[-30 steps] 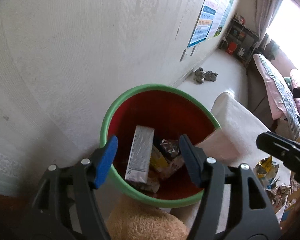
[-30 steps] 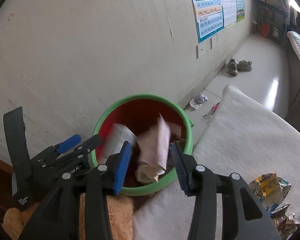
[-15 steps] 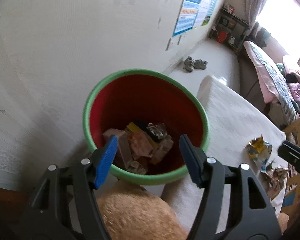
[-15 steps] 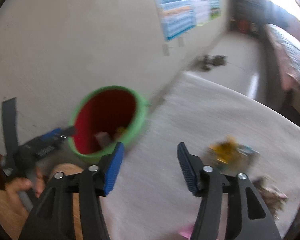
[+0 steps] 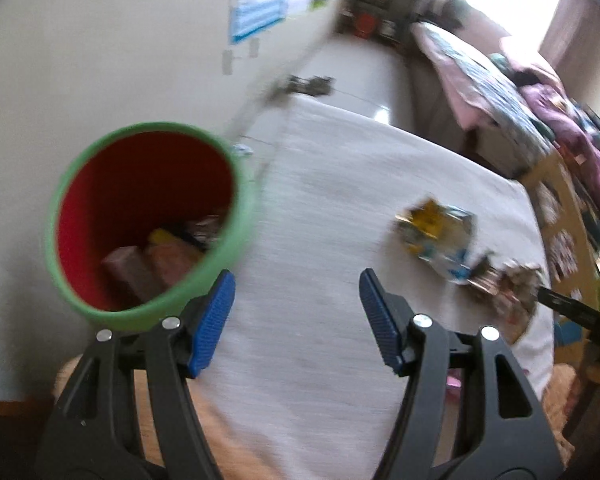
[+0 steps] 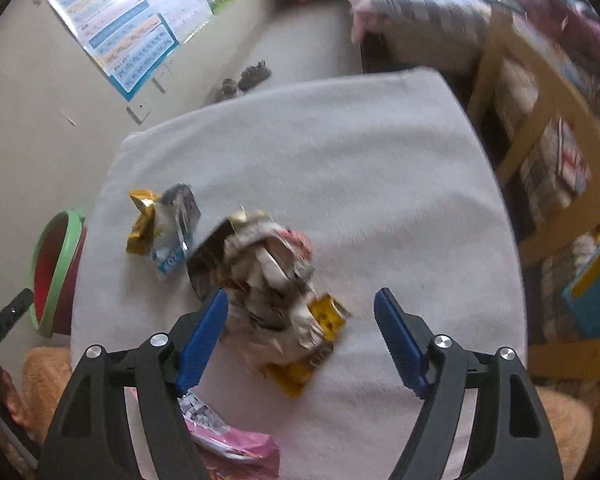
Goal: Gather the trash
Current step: 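Move both tools back to the pile and close the right tool on crumpled paper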
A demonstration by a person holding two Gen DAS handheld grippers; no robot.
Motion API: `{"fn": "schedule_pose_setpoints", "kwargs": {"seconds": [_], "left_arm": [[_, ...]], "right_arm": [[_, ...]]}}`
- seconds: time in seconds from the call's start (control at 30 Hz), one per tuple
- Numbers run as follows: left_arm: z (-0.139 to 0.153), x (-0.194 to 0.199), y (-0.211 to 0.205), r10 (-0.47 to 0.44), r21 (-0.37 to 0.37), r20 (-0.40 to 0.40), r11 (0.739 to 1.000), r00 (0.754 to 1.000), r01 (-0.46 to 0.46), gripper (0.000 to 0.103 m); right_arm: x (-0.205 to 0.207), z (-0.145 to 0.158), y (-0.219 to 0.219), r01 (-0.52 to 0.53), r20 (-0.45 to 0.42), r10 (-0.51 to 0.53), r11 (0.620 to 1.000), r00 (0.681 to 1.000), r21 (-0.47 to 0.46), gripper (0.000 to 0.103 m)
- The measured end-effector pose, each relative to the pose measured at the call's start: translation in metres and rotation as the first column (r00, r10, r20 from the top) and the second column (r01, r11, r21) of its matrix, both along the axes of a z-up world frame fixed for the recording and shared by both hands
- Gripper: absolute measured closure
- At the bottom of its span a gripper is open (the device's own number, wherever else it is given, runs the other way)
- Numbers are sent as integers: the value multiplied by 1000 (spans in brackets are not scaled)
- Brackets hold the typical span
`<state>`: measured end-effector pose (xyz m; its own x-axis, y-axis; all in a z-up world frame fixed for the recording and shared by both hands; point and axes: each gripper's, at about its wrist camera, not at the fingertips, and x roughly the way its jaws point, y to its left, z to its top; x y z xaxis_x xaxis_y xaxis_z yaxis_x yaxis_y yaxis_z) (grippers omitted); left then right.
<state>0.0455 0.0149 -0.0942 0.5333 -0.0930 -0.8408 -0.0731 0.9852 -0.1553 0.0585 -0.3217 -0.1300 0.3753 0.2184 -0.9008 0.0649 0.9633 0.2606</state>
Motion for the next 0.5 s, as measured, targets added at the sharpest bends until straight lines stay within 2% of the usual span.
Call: {"fn": "schedule_pose_setpoints", "kwargs": {"seconds": [0.17,0.2,0.23,0.3,0.33,0.4,0.47,0.5], "left_arm": [[-6,9,-57,-145,-30,-22,989,989,144,42],[-8,12,-67,-170,-32,-26,985,985,169,42],[-10,15,-74,-189,-35,-27,981,982,188,42],[-15,22,-88,-215,-44,-41,976,976,214,42],[-17,28,-95,-222,-49,-50,974,974,220,42],[-19,39,-104,-221,-49,-51,975,974,219,42],[-20,55,-105,-188,-40,-40,982,981,186,42],[-21,60,-102,-175,-40,-42,984,984,174,42]], "right_arm": [[-2,-16,-5,-6,-18,8,995,1000,100,28],[-3,-17,-4,-10,-14,12,994,1000,106,37],[-5,-19,-5,-19,-10,20,992,1000,123,55],[-9,-18,-6,-27,-1,27,989,1000,144,69],[-12,-15,-8,-29,12,27,989,1000,145,72],[-15,-13,-9,-29,31,25,988,999,152,73],[-18,-11,-13,-25,41,18,986,999,165,73],[-18,-11,-14,-21,41,15,985,999,172,77]]}}
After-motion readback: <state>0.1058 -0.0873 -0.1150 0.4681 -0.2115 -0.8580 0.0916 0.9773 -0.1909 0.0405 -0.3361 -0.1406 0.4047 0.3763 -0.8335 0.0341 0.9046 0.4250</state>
